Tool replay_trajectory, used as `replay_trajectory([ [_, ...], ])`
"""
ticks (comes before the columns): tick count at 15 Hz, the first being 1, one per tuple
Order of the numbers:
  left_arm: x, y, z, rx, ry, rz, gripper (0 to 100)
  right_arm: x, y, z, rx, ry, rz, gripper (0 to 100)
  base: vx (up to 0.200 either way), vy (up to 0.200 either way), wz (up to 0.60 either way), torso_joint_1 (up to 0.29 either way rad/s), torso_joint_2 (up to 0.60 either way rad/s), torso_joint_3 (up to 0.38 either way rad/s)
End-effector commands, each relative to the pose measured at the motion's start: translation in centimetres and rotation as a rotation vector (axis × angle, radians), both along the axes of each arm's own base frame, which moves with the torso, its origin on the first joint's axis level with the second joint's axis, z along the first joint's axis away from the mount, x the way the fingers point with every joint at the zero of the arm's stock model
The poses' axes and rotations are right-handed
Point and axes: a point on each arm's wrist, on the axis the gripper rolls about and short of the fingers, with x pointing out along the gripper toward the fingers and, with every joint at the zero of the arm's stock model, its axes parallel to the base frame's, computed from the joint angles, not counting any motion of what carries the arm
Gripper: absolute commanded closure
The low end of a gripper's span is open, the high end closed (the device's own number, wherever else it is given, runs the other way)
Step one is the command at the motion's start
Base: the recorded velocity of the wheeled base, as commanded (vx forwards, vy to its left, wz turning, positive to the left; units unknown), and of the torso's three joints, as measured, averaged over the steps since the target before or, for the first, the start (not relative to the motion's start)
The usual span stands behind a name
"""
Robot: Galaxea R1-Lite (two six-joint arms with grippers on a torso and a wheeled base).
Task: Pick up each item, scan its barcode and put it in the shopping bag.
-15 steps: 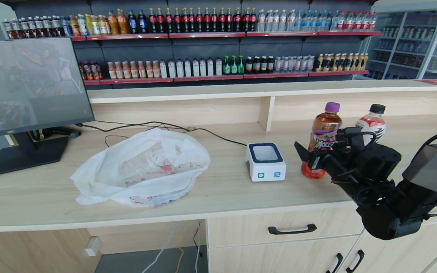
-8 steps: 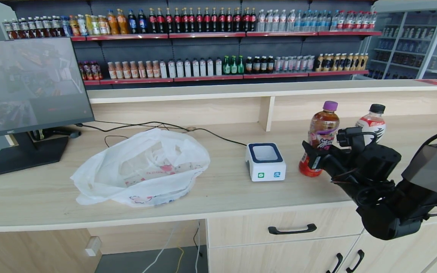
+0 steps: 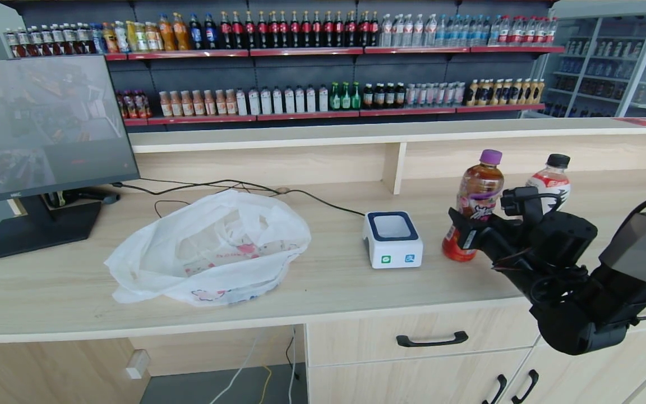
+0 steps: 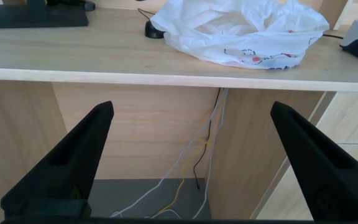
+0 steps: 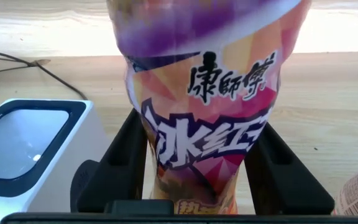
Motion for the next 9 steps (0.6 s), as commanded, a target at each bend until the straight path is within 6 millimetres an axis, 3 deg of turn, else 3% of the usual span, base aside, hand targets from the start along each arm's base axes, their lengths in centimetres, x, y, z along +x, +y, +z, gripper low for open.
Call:
replay_trajectory([
  [1,0.0,0.0,0.0,0.000,0.000,0.000,0,-0.4,0.1,1.0,0.005,-0.029,0.004,100,0.000,0.000,0.00,0.000,0.00,0.000],
  [9,0.0,0.0,0.0,0.000,0.000,0.000,0,-2.7,0.6,3.8,0.016,-0.083,0.030,100,0.000,0.000,0.00,0.000,0.00,0.000],
])
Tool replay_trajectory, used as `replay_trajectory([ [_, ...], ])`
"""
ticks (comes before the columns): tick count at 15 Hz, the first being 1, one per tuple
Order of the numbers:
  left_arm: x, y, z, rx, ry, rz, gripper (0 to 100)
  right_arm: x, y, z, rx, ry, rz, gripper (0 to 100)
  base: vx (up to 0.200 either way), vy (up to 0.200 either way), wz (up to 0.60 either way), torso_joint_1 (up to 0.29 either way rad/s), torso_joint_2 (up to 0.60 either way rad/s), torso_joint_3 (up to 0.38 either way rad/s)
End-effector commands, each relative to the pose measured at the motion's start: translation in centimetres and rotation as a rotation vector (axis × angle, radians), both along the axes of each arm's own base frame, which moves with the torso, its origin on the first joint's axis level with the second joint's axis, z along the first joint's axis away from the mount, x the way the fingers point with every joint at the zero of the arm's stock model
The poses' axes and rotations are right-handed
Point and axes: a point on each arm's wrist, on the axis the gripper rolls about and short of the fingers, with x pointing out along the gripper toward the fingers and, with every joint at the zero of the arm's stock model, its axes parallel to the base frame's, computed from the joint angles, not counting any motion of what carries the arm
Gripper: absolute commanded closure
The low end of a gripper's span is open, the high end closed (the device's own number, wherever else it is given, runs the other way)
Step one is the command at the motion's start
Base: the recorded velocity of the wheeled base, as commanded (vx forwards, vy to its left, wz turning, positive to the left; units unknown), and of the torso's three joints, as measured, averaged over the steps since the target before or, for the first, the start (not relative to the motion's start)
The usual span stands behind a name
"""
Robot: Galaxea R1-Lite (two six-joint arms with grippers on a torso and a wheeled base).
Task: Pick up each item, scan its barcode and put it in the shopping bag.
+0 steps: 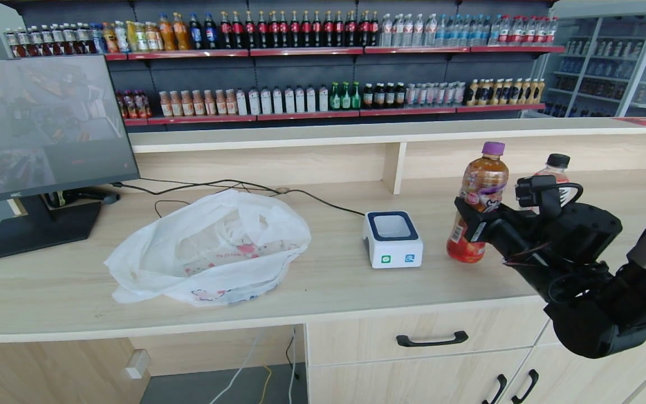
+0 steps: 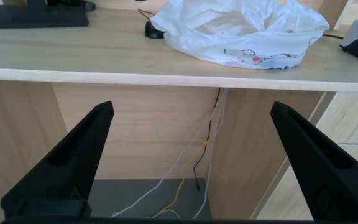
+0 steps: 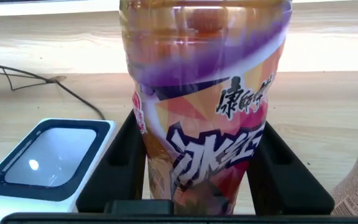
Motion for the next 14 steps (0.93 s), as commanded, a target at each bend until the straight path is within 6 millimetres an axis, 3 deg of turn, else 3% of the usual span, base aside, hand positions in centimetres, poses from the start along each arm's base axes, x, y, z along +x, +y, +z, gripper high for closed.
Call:
replay_trajectory([
  [1,0.0,0.0,0.0,0.000,0.000,0.000,0,-1.2,0.3,1.7,0.010,-0.041,0.015,100,0.000,0.000,0.00,0.000,0.00,0.000],
  [8,0.0,0.0,0.0,0.000,0.000,0.000,0,-7.7,0.2,6.5,0.033,-0.151,0.064,100,0.000,0.000,0.00,0.000,0.00,0.000],
  [12,0.0,0.0,0.0,0.000,0.000,0.000,0,-12.2,-0.3,7.3,0.040,-0.170,0.091,100,0.000,0.000,0.00,0.000,0.00,0.000],
  [14,0.0,0.0,0.0,0.000,0.000,0.000,0,-13.5,-0.5,7.0,0.037,-0.156,0.096,100,0.000,0.000,0.00,0.000,0.00,0.000],
])
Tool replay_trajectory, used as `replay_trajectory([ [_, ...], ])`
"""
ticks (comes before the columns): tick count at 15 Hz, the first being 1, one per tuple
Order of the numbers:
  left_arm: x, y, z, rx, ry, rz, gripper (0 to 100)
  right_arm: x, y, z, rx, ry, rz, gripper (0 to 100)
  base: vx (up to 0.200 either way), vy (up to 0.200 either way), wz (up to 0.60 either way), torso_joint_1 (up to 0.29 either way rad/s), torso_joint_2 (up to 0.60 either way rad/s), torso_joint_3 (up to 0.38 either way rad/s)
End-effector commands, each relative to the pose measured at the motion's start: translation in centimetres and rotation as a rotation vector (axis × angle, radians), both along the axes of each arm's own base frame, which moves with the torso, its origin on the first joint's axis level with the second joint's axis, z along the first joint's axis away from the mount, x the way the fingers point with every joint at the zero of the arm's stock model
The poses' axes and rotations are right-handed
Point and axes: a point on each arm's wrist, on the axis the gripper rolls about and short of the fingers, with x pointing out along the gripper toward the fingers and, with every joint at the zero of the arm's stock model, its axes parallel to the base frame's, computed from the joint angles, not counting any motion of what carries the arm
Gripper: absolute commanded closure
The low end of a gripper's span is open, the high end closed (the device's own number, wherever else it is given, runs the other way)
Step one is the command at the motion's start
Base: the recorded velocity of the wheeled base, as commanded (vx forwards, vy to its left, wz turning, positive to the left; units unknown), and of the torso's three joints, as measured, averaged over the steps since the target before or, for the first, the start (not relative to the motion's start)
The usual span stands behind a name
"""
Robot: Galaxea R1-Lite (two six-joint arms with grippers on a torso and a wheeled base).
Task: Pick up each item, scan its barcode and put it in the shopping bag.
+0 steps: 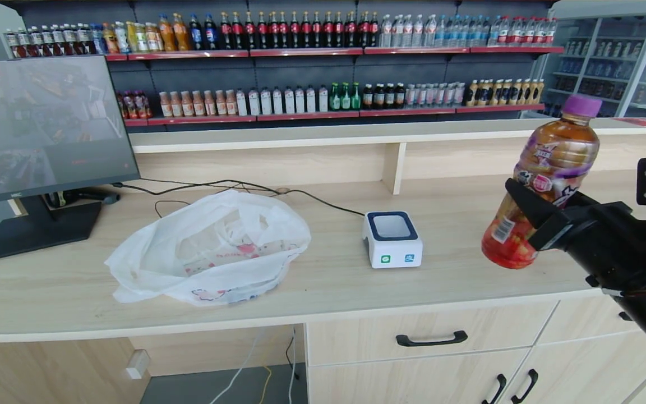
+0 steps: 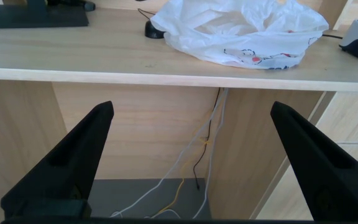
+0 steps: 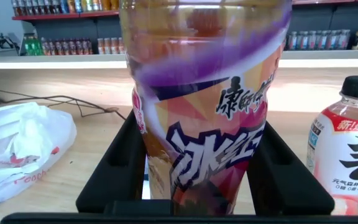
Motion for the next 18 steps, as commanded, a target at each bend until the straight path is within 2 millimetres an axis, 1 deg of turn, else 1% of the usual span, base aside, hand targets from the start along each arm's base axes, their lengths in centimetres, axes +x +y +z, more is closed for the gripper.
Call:
replay_trajectory([
  [1,0.0,0.0,0.0,0.000,0.000,0.000,0,-2.4,-0.4,0.7,0.009,-0.030,0.012,100,0.000,0.000,0.00,0.000,0.00,0.000],
  [3,0.0,0.0,0.0,0.000,0.000,0.000,0,-3.7,-0.3,1.0,0.011,-0.052,0.035,100,0.000,0.000,0.00,0.000,0.00,0.000],
  [4,0.0,0.0,0.0,0.000,0.000,0.000,0,-4.9,-0.5,0.8,0.012,-0.048,0.044,100,0.000,0.000,0.00,0.000,0.00,0.000],
  [6,0.0,0.0,0.0,0.000,0.000,0.000,0,-6.4,-0.3,0.3,0.010,-0.036,0.091,100,0.000,0.000,0.00,0.000,0.00,0.000],
  [8,0.0,0.0,0.0,0.000,0.000,0.000,0,-7.4,0.5,0.1,0.016,-0.029,0.169,100,0.000,0.000,0.00,0.000,0.00,0.000],
  [9,0.0,0.0,0.0,0.000,0.000,0.000,0,-8.0,1.4,0.0,0.008,-0.030,0.258,100,0.000,0.000,0.00,0.000,0.00,0.000],
  [10,0.0,0.0,0.0,0.000,0.000,0.000,0,-8.5,1.9,0.1,0.009,-0.035,0.309,100,0.000,0.000,0.00,0.000,0.00,0.000],
  [11,0.0,0.0,0.0,0.000,0.000,0.000,0,-8.7,2.4,0.1,0.022,-0.027,0.358,100,0.000,0.000,0.00,0.000,0.00,0.000],
  [13,0.0,0.0,0.0,0.000,0.000,0.000,0,-8.6,3.3,-0.3,0.053,0.018,0.416,100,0.000,0.000,0.00,0.000,0.00,0.000],
  [15,0.0,0.0,0.0,0.000,0.000,0.000,0,-8.4,4.2,-1.0,0.069,0.080,0.546,100,0.000,0.000,0.00,0.000,0.00,0.000],
  [16,0.0,0.0,0.0,0.000,0.000,0.000,0,-8.3,4.6,-1.2,0.061,0.102,0.658,100,0.000,0.000,0.00,0.000,0.00,0.000],
  [18,0.0,0.0,0.0,0.000,0.000,0.000,0,-8.2,4.9,-1.9,0.071,0.166,0.747,100,0.000,0.000,0.00,0.000,0.00,0.000],
])
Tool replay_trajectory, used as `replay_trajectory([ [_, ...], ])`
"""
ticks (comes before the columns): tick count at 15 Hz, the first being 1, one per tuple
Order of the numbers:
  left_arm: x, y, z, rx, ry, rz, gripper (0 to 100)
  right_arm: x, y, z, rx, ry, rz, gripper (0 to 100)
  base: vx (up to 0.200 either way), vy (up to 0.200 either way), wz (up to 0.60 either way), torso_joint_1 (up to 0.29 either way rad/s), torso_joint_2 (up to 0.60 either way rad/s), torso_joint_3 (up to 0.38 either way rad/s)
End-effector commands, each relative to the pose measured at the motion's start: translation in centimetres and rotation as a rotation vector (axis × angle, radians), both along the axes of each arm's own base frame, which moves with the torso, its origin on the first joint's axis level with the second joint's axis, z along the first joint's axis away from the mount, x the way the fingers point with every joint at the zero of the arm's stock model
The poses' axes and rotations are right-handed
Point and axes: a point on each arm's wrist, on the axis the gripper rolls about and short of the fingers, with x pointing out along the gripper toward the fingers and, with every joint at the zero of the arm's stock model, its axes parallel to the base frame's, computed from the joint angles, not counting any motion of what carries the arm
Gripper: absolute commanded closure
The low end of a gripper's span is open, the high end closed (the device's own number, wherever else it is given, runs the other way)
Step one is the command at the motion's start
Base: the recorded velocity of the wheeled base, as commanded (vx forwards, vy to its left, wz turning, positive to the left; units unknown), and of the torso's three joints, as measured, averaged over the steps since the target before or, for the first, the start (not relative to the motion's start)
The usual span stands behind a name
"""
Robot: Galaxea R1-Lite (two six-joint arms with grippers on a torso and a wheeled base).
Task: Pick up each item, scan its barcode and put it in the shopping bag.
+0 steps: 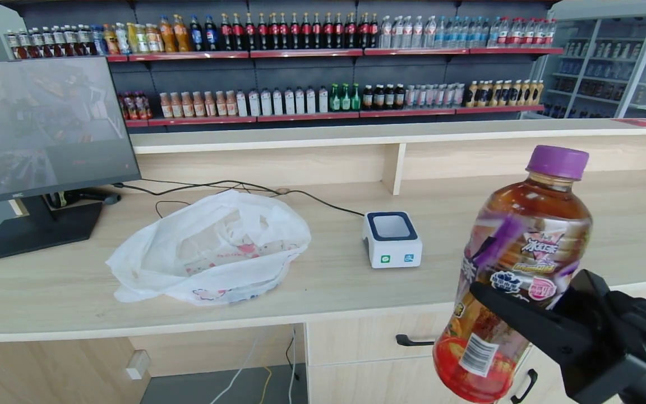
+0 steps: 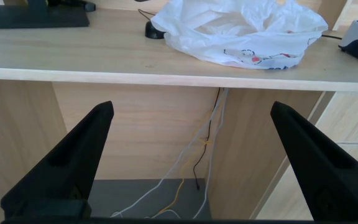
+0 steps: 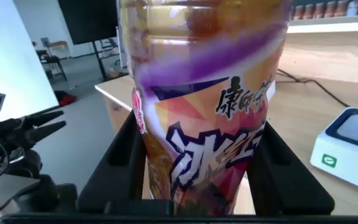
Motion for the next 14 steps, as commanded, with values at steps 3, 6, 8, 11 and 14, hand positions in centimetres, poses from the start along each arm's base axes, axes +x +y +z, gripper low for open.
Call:
replay_trajectory([
  [3,0.0,0.0,0.0,0.000,0.000,0.000,0,0.4,1.6,-0.3,0.045,0.123,0.142,100,0.000,0.000,0.00,0.000,0.00,0.000],
  [6,0.0,0.0,0.0,0.000,0.000,0.000,0,0.0,3.2,0.9,0.137,0.203,0.276,100,0.000,0.000,0.00,0.000,0.00,0.000],
  [8,0.0,0.0,0.0,0.000,0.000,0.000,0,1.2,4.4,2.0,0.196,0.233,0.306,100,0.000,0.000,0.00,0.000,0.00,0.000],
  [11,0.0,0.0,0.0,0.000,0.000,0.002,0,2.5,5.7,3.3,0.262,0.247,0.337,100,0.000,0.000,0.00,0.000,0.00,0.000],
  [14,0.0,0.0,0.0,0.000,0.000,0.000,0,3.4,6.5,4.9,0.331,0.257,0.373,100,0.000,0.000,0.00,0.000,0.00,0.000],
])
